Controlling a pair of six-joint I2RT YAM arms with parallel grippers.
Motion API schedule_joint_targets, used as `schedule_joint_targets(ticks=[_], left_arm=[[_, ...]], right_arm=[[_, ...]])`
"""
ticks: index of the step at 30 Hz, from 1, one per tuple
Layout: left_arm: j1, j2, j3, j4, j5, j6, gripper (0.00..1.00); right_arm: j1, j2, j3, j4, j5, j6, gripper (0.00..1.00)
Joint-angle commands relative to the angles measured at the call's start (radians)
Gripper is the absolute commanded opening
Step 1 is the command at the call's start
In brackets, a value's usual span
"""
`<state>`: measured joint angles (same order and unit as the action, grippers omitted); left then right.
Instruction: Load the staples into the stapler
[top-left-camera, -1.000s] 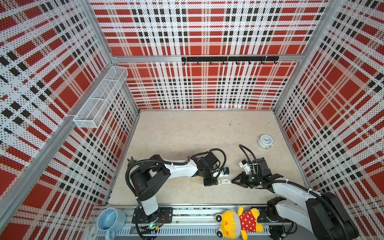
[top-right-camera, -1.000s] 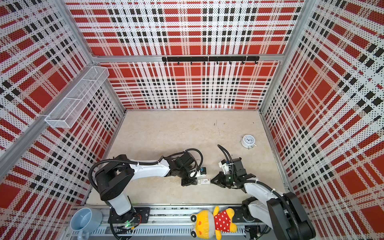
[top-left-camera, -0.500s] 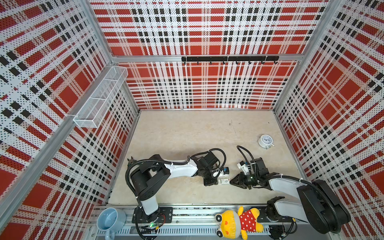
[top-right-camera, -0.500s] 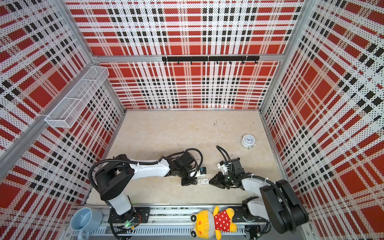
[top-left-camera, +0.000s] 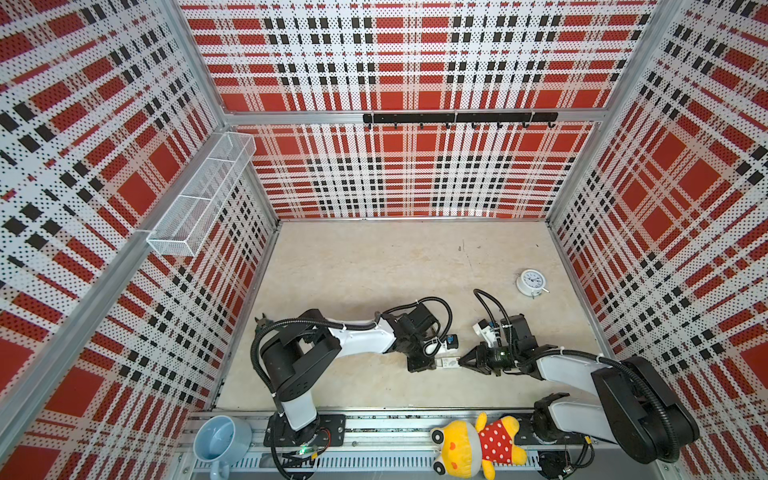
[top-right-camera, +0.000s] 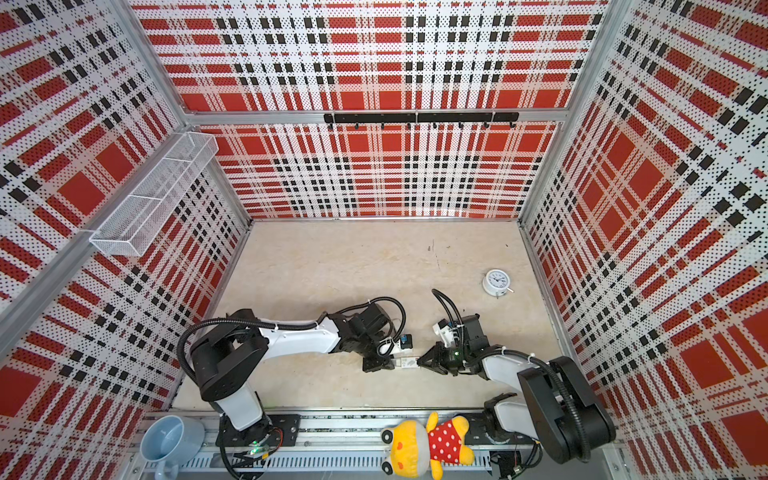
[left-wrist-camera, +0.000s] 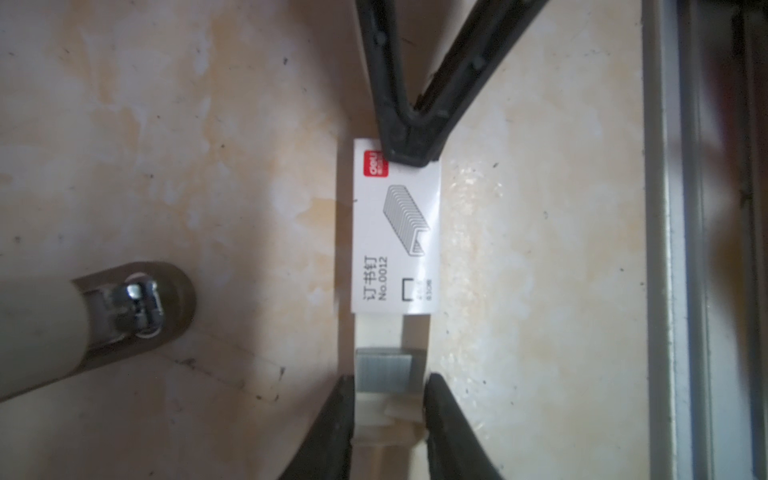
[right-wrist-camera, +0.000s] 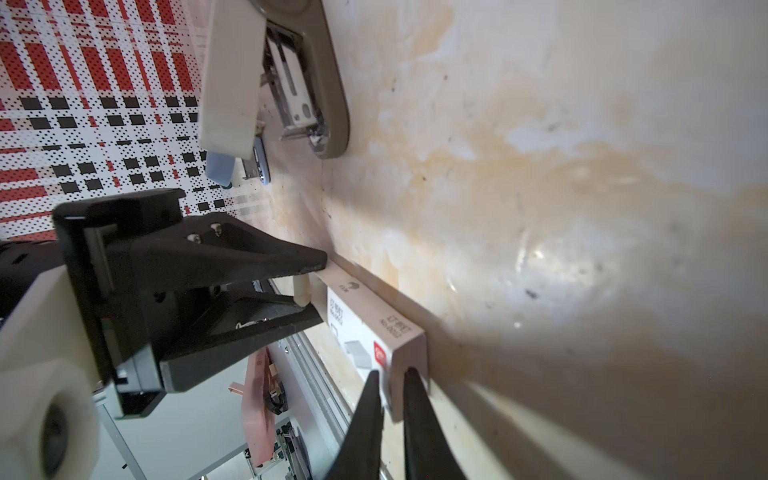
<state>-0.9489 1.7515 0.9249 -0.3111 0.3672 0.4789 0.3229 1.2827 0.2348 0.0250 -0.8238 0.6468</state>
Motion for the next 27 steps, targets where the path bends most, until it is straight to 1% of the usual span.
schedule_joint_targets(ticks=[1,4,6,7,8,10,12,15,22,27], left_arm=[[-0.002,-0.018,-0.003,-0.001,0.012,0.001,0.31],[-0.002,-0.018,-0.005,-0.002,0.013,-0.001,0.31],[-0.002,-0.018,-0.004,-0.002,0.014,0.0,0.31],[-0.002,-0.018,-0.006,-0.001,0.014,0.0,0.31],[-0.002,-0.02,-0.006,-0.002,0.014,0.0,0.31],[-0.002,-0.021,-0.005,-0.002,0.014,0.001,0.31],[-0.001,-0.023,-0.006,0.0,0.012,0.001,0.31],[-0.001,-0.026,-0.008,-0.003,0.012,0.001,0.31],[0.001,-0.031,-0.012,-0.009,0.009,0.011,0.31],[0.002,-0.029,-0.014,-0.012,0.012,0.011,0.31]], right_arm=[[-0.003,0.028,0.021,0.051,-0.015,-0.012,0.13],[-0.002,0.042,0.016,0.063,-0.016,-0.011,0.13],[-0.002,0.046,0.015,0.07,-0.017,-0.009,0.09],[-0.003,0.047,0.014,0.069,-0.015,-0.009,0.04],[-0.004,0.047,0.012,0.066,-0.014,-0.011,0.02],[-0.003,0.044,0.012,0.047,0.0,-0.015,0.0],[-0.003,0.037,0.011,0.02,0.025,-0.022,0.0],[-0.002,0.009,-0.004,0.013,0.044,-0.001,0.0],[-0.012,-0.159,-0.031,-0.134,0.137,0.006,0.0],[-0.027,-0.245,-0.032,-0.231,0.176,0.013,0.0]])
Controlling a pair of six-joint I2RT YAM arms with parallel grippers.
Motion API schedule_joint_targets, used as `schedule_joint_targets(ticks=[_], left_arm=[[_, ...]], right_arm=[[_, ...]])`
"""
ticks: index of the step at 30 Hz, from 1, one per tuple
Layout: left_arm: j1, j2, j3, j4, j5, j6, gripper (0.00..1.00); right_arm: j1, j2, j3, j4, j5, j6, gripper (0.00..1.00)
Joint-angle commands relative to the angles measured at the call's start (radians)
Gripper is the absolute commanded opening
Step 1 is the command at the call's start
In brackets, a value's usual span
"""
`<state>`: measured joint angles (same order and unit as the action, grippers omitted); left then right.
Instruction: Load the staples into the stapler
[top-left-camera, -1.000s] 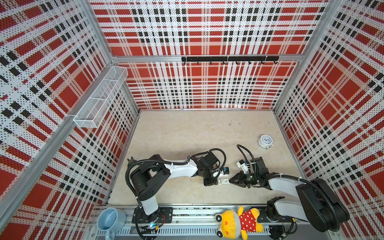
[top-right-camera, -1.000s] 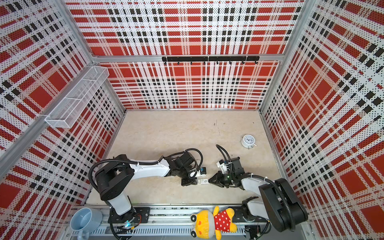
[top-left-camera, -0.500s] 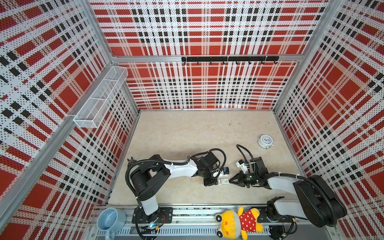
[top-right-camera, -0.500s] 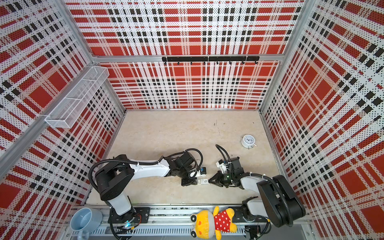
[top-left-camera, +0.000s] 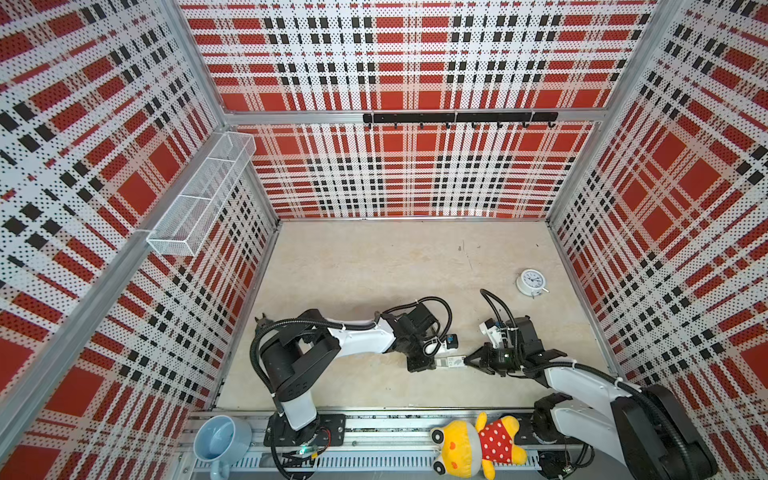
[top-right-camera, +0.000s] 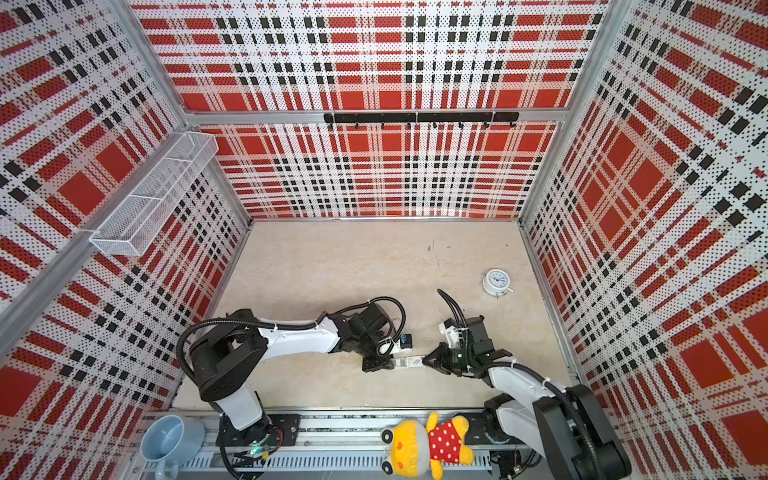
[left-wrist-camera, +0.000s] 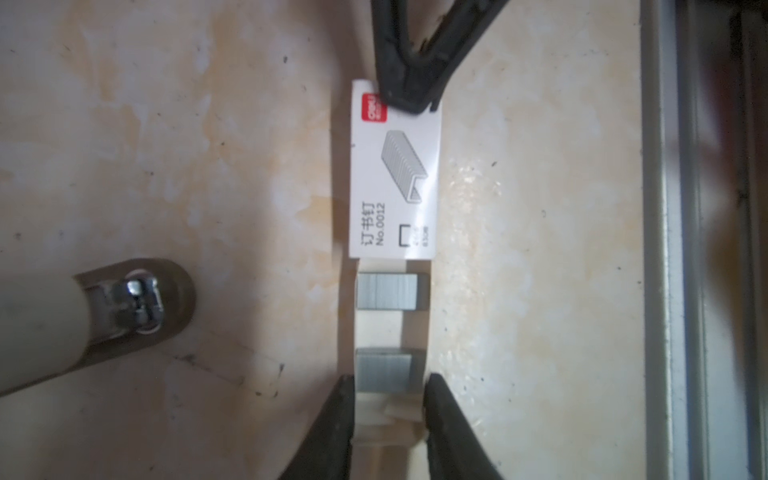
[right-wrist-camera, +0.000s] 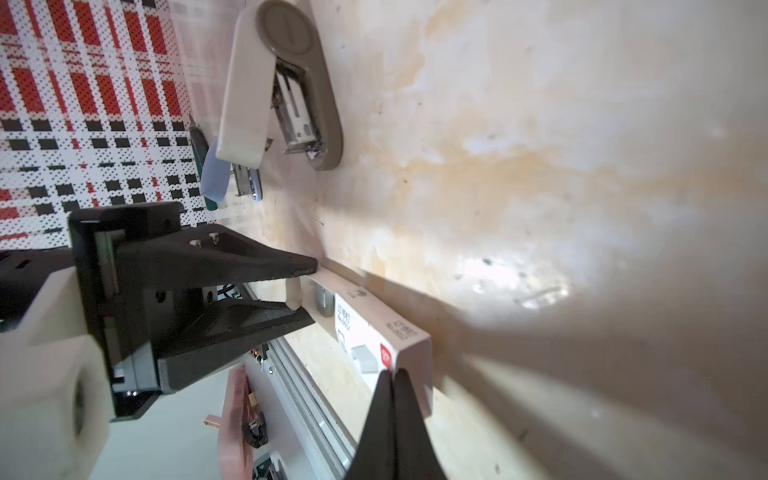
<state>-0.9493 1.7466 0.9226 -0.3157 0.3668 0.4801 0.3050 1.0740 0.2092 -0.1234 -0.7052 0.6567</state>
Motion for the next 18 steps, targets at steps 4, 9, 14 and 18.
schedule_joint_targets(ticks=[4,9,14,18], left_arm=[[0.003,-0.021,-0.011,-0.007,0.012,0.007,0.31],[0.003,-0.024,-0.01,-0.007,0.009,0.006,0.31],[0.003,-0.033,-0.004,-0.01,0.004,0.003,0.34],[0.002,-0.041,0.011,-0.02,0.003,-0.001,0.41]], right_arm=[[-0.015,-0.073,0.006,-0.173,0.091,-0.012,0.0],[-0.019,-0.106,0.022,-0.235,0.14,0.001,0.0],[-0.021,-0.179,0.05,-0.255,0.156,0.0,0.19],[-0.026,-0.216,0.081,-0.271,0.168,-0.006,0.32]])
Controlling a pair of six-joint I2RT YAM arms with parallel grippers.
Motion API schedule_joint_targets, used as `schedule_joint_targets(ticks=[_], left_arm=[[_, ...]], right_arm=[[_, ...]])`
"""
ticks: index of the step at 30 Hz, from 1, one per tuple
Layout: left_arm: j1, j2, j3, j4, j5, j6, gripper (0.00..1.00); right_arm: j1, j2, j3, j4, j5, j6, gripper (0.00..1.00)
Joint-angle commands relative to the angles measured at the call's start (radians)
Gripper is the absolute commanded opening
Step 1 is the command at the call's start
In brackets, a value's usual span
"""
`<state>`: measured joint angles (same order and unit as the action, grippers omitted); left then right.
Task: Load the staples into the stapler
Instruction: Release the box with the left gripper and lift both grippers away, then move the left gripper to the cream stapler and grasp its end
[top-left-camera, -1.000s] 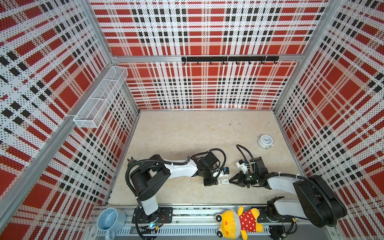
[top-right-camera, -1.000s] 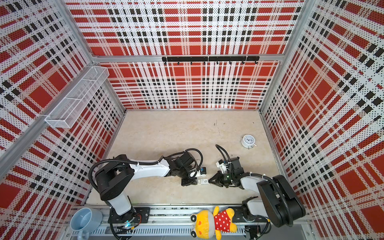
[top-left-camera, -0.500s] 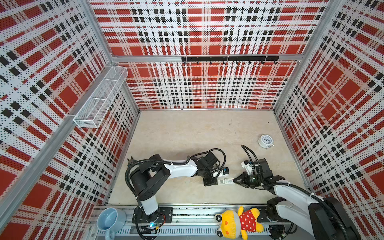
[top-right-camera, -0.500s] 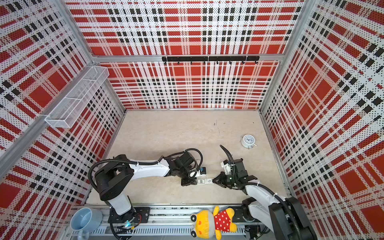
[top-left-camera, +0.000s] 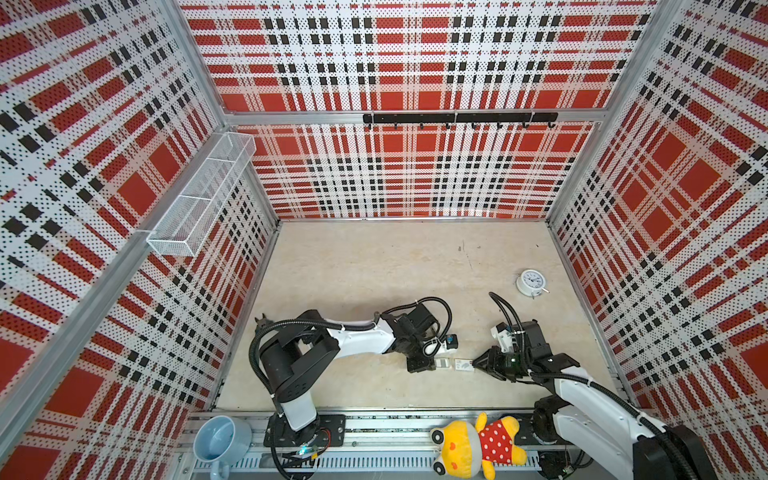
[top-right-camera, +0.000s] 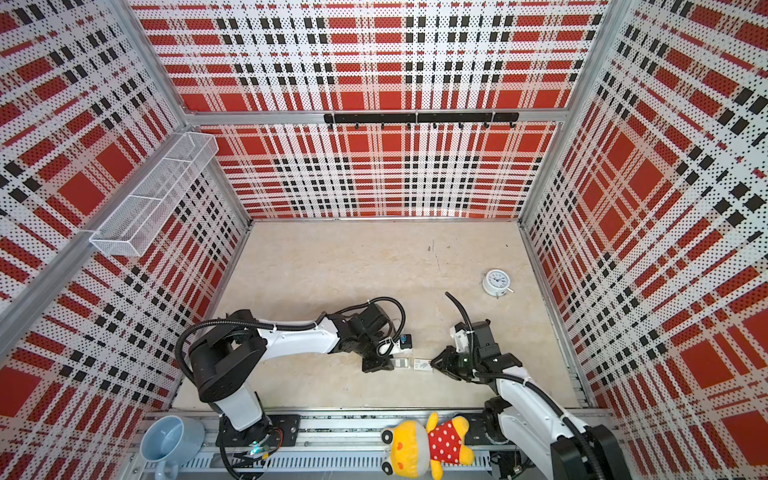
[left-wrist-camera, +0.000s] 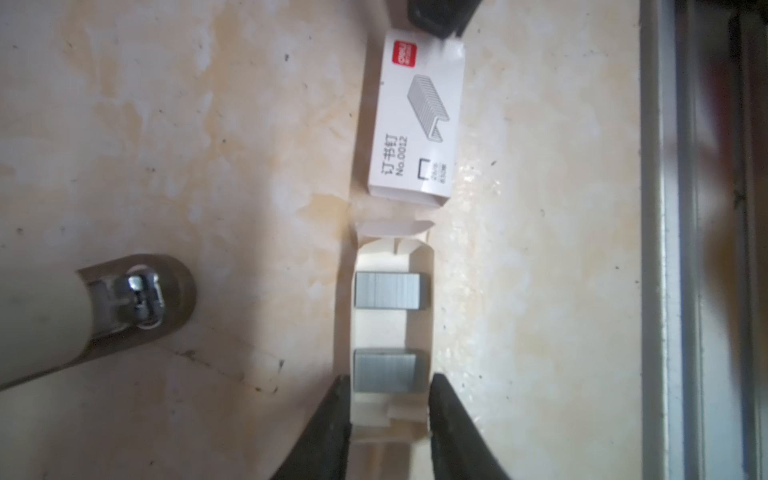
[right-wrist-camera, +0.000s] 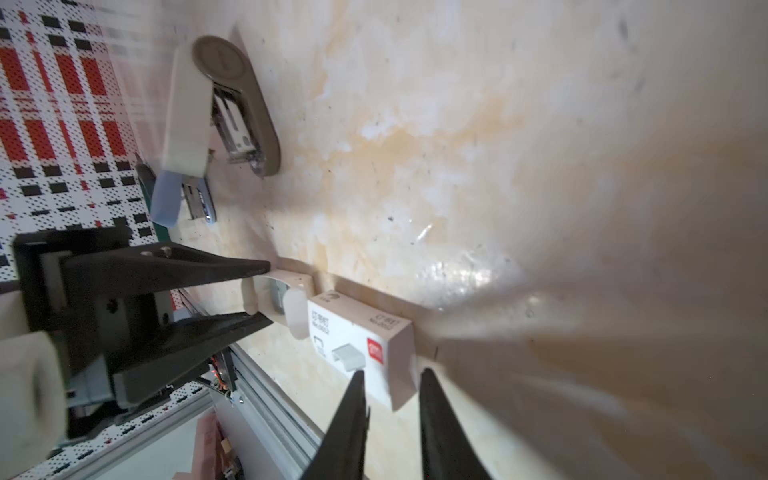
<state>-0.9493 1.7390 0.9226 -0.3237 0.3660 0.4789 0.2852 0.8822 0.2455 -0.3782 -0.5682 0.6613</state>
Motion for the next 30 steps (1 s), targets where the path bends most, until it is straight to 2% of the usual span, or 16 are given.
schedule_joint_targets(ticks=[1,8,14,17,19,25,30], left_arm=[[0.002,-0.037,0.016,-0.017,0.004,0.001,0.44],[-0.002,-0.078,0.06,-0.074,0.009,0.003,0.6],[0.029,-0.131,0.238,-0.275,0.043,0.046,0.65],[0.046,-0.111,0.376,-0.442,0.04,0.178,0.68],[0.06,-0.074,0.455,-0.538,-0.005,0.273,0.68],[0.141,0.071,0.663,-0.708,-0.021,0.47,0.69],[0.164,0.196,0.797,-0.83,-0.027,0.62,0.7]], right_arm=[[-0.007,-0.031,0.055,-0.021,0.037,-0.011,0.33],[-0.011,-0.058,0.101,-0.001,0.062,-0.016,0.32],[-0.03,-0.055,0.171,-0.035,0.078,-0.058,0.33],[-0.038,-0.031,0.211,-0.079,0.098,-0.1,0.34],[-0.047,-0.011,0.23,-0.09,0.098,-0.118,0.34],[-0.115,0.009,0.227,-0.042,0.069,-0.085,0.36],[-0.141,0.018,0.207,-0.004,0.012,-0.069,0.36]])
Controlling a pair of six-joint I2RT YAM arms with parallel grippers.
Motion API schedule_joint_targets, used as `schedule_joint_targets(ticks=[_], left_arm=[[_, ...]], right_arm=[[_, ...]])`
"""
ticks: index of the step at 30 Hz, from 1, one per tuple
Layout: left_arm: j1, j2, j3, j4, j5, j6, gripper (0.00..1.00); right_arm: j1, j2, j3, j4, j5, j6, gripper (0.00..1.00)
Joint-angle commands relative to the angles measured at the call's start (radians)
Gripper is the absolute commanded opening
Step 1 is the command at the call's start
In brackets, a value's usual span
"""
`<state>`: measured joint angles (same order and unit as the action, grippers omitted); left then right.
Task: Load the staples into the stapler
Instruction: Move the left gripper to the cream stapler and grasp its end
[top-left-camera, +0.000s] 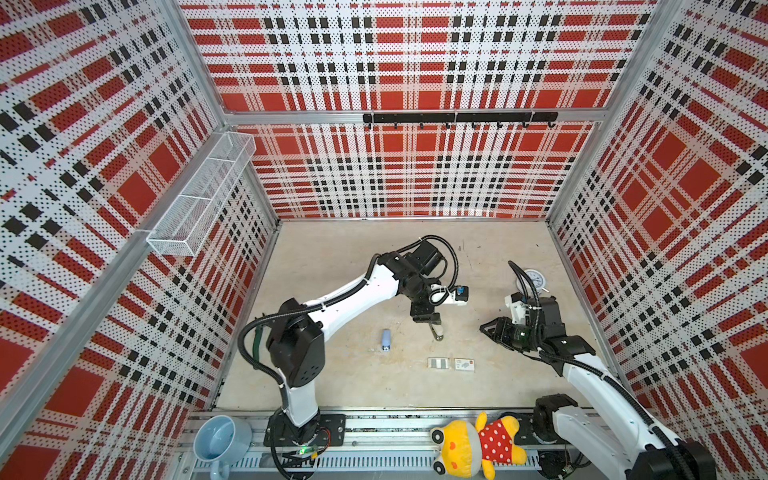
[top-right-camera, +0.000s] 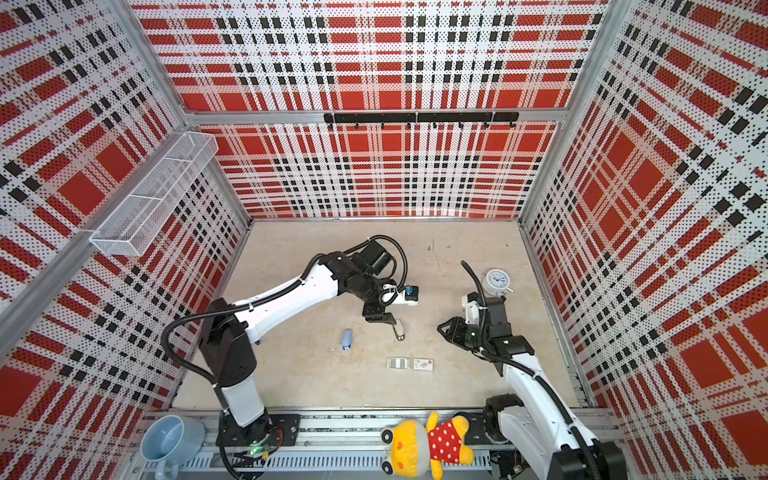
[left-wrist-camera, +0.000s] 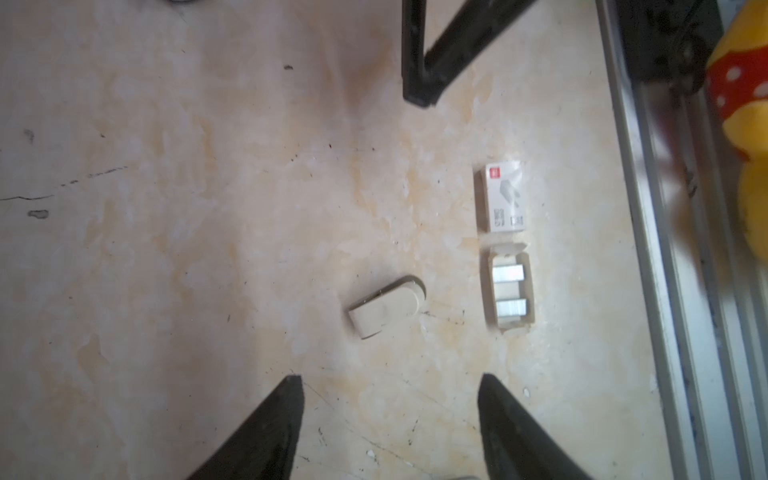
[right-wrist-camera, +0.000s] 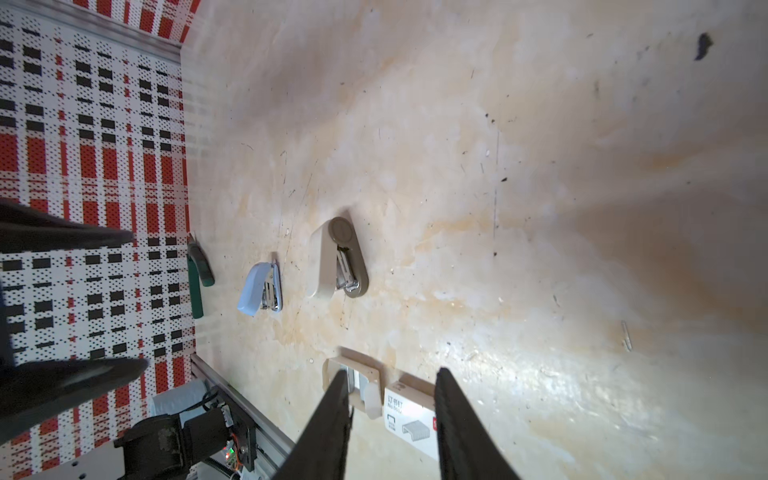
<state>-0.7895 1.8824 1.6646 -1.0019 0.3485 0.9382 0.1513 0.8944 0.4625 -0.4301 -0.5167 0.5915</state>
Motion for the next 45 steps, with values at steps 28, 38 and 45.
schedule_joint_targets(ticks=[28,38,45], left_arm=[[-0.062,0.294,0.098,-0.033,-0.062,0.388,0.61],[-0.071,0.296,0.056,0.029,-0.094,0.371,0.47],[-0.074,0.276,0.044,0.048,-0.096,0.333,0.32]], right_arm=[[-0.114,-0.12,-0.096,0.026,-0.065,0.053,0.35],[-0.122,-0.08,-0.103,0.056,-0.086,0.031,0.34],[-0.129,-0.072,-0.113,0.081,-0.094,0.03,0.33]])
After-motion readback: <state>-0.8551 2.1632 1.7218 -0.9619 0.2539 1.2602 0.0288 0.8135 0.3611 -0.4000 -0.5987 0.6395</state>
